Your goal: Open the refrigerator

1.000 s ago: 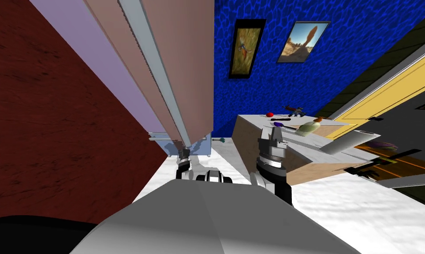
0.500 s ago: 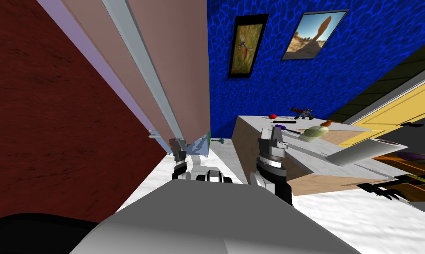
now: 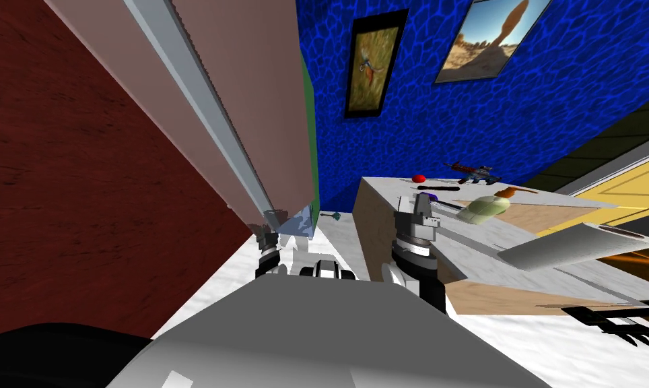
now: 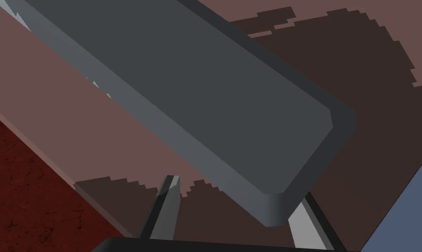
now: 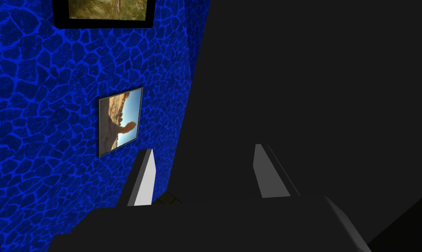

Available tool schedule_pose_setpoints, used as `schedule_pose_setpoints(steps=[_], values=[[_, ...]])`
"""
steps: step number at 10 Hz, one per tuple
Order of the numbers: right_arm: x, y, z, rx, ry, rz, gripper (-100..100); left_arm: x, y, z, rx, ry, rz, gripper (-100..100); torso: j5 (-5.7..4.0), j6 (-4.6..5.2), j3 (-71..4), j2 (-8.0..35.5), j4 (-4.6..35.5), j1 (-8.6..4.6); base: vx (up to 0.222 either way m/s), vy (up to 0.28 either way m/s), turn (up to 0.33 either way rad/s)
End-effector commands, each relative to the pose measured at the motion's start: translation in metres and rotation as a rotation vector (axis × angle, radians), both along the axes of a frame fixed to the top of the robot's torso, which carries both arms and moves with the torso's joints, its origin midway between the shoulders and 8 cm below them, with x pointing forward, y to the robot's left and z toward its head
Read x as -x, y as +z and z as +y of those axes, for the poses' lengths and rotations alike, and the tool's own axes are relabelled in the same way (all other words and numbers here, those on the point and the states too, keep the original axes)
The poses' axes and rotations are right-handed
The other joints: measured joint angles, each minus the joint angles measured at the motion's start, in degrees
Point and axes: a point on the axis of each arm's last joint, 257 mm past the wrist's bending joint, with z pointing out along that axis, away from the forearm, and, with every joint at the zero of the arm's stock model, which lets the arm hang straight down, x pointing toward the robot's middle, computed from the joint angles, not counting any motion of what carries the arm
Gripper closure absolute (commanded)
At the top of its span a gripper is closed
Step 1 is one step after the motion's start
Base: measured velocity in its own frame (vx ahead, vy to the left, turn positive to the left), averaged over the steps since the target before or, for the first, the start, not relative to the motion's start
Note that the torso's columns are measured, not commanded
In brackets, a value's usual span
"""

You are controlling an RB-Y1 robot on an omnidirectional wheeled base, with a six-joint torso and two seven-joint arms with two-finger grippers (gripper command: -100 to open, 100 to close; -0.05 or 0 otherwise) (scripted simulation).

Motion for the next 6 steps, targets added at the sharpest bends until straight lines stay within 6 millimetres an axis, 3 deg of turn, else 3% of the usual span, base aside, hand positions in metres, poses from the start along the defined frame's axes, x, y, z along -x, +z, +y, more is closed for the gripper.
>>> schedule_pose_setpoints(steps=[1,6], values=[[0.000,0.000,0.000,0.000,0.000,0.000,0,-0.006,0.016,0.003,0.004,-0.008,0.000,-100,0.21,-0.24,-0.01,-0.05,-0.16,0.32,-0.011,0.009,0.001],[0.000,0.000,0.000,0.000,0.000,0.000,0,-0.010,0.037,0.007,0.007,-0.017,0.000,-100,-0.15,-0.36,0.18,0.35,0.01,-0.66,0.004,0.006,0.024]])
